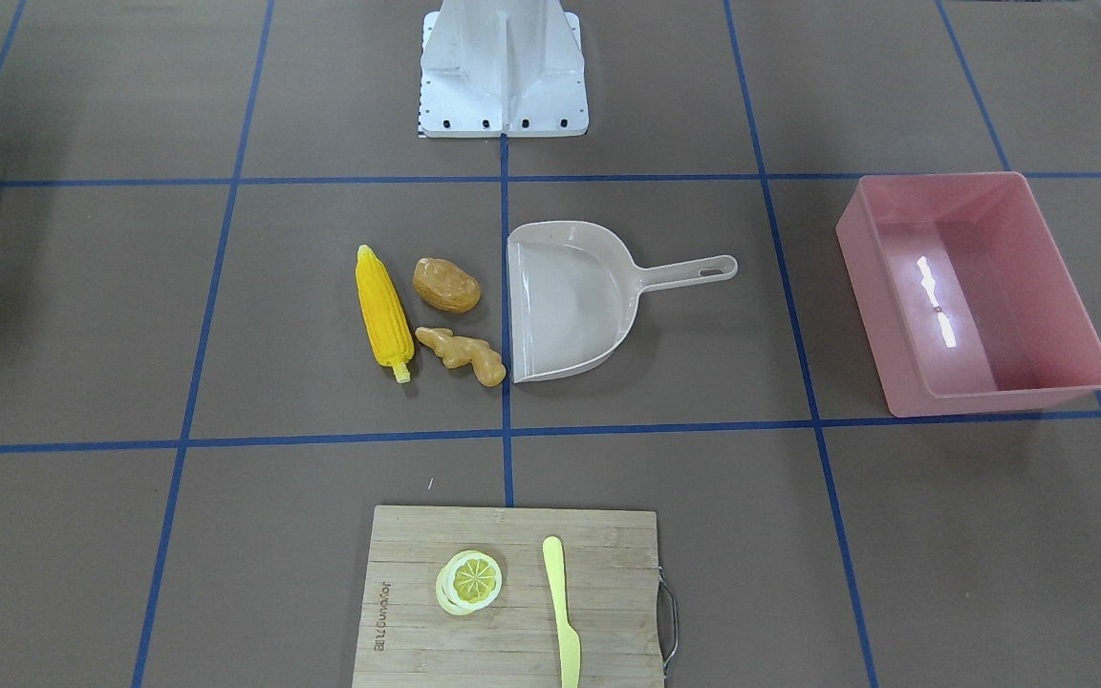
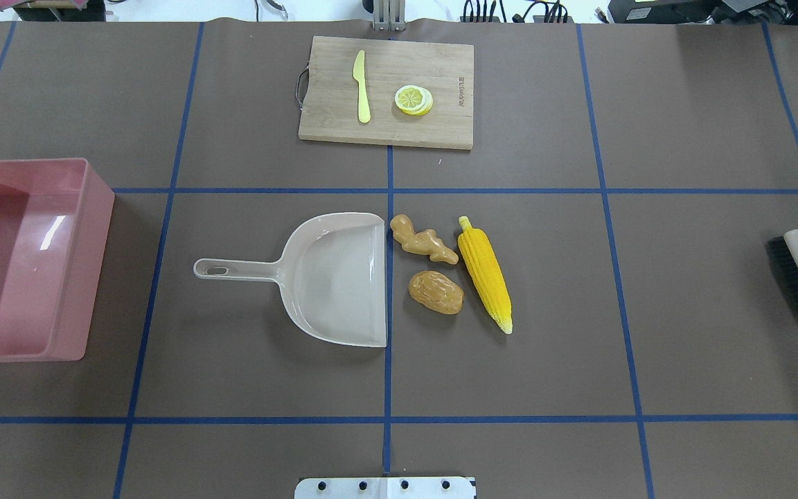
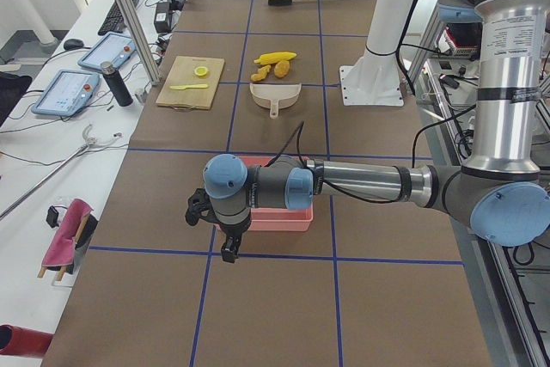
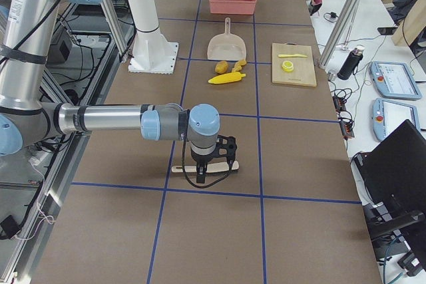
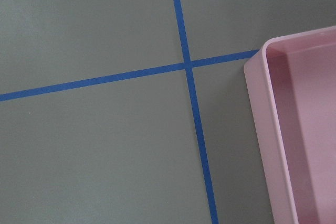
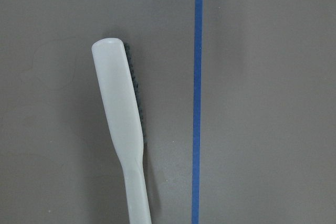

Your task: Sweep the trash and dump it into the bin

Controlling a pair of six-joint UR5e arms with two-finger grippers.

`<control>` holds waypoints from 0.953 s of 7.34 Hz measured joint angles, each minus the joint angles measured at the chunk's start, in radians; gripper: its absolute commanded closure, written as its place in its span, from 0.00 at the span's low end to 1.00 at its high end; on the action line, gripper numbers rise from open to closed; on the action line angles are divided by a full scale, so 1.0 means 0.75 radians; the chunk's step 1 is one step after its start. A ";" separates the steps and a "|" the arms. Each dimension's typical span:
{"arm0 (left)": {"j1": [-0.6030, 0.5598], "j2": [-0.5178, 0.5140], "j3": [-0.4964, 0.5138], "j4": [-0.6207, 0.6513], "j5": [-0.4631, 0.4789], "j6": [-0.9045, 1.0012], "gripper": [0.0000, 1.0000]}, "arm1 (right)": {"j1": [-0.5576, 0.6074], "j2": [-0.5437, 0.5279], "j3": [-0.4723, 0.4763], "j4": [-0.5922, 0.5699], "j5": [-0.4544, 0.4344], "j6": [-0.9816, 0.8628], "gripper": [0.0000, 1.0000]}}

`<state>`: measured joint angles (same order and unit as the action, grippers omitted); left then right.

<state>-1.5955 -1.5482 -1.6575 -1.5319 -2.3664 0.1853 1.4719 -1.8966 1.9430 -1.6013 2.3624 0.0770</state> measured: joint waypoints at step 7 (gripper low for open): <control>-0.003 0.054 -0.022 -0.014 0.011 0.007 0.01 | -0.347 -0.145 -0.100 0.460 -0.088 0.371 0.01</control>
<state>-1.5981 -1.5076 -1.6742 -1.5421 -2.3585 0.1907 1.2117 -2.0050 1.8678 -1.2562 2.2961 0.3550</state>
